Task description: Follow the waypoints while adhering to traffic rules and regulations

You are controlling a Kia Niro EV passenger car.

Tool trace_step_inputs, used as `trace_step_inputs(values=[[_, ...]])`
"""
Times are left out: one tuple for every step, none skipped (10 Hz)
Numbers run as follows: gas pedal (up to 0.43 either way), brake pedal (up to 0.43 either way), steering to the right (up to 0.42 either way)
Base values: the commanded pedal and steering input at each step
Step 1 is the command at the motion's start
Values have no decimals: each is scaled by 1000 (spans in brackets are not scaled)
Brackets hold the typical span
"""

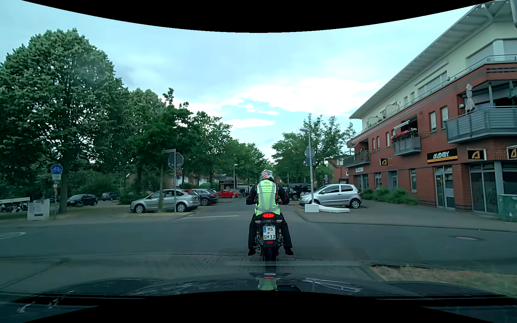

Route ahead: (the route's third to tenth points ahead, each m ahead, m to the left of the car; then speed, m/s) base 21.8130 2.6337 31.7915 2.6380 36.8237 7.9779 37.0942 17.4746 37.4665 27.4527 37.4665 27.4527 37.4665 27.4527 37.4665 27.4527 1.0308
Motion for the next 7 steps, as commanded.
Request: trace_step_inputs(values=[[0, 61, 13], [0, 61, 12], [0, 67, 13], [0, 67, 12], [0, 67, 11], [0, 73, 10], [0, 91, 10]])
